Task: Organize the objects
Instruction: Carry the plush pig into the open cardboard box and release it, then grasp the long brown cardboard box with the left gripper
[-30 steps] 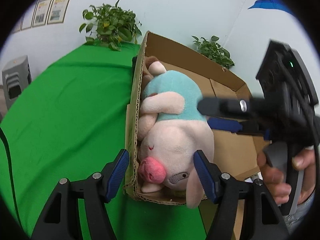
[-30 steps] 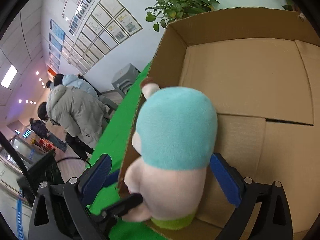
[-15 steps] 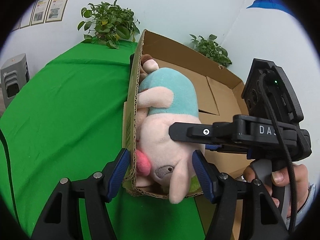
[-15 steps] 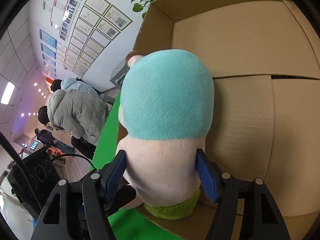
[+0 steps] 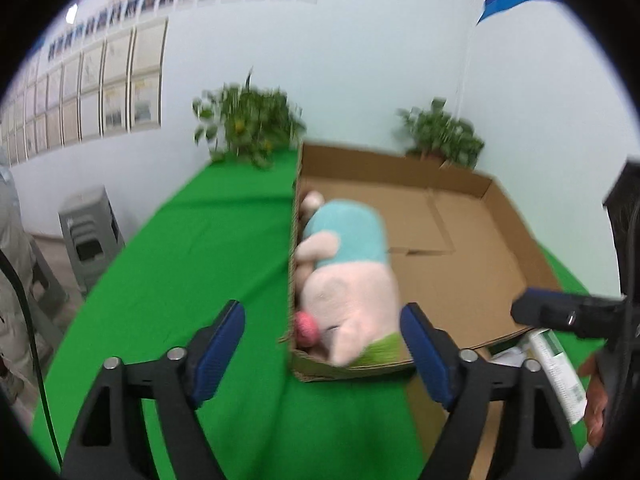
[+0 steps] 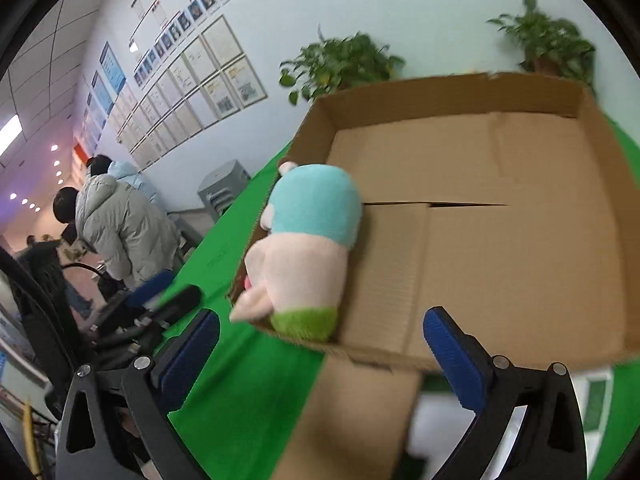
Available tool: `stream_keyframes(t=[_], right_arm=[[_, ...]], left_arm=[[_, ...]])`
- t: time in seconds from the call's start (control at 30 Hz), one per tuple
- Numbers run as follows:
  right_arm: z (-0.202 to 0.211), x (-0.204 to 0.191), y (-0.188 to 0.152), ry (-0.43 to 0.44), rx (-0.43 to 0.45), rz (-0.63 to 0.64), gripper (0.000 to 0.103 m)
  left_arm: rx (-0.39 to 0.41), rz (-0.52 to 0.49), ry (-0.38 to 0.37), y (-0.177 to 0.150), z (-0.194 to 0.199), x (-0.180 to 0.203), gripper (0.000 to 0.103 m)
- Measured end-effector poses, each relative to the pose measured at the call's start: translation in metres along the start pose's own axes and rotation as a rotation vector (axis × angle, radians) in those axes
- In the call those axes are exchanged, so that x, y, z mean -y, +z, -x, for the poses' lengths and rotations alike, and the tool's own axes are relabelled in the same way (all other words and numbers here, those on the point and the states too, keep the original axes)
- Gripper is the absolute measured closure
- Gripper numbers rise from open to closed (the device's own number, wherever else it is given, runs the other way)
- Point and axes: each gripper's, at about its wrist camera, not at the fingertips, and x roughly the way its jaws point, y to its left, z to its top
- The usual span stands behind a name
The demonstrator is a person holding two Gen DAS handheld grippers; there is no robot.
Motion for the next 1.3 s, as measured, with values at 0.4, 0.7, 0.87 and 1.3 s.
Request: stream_keyframes(t=[0.4, 0.7, 0.87, 1.3], right_arm=[[0.157, -0.016, -0.121, -0.097, 0.087, 0.067, 0.000], [0.217, -0.019, -0.161, -0.113, 0.109, 0.086, 0.001], [0.218, -0.025, -0.168, -0.122, 0.108, 0.099, 0.001], [0.154, 0.026, -0.158, 0.142, 0.033, 0.100, 0.001]], left_arm=[[0.039, -0.048, -0.104, -0.005, 0.068, 0.075, 0.023], [0.025, -0.051, -0.156, -0.018, 0.076, 0.093, 0.023], [0.013, -0.031, -0.142, -0.024, 0.073, 0.091, 0.023], [-0.138, 0.073, -0.281, -0.046, 0.029, 0.069, 0.023]])
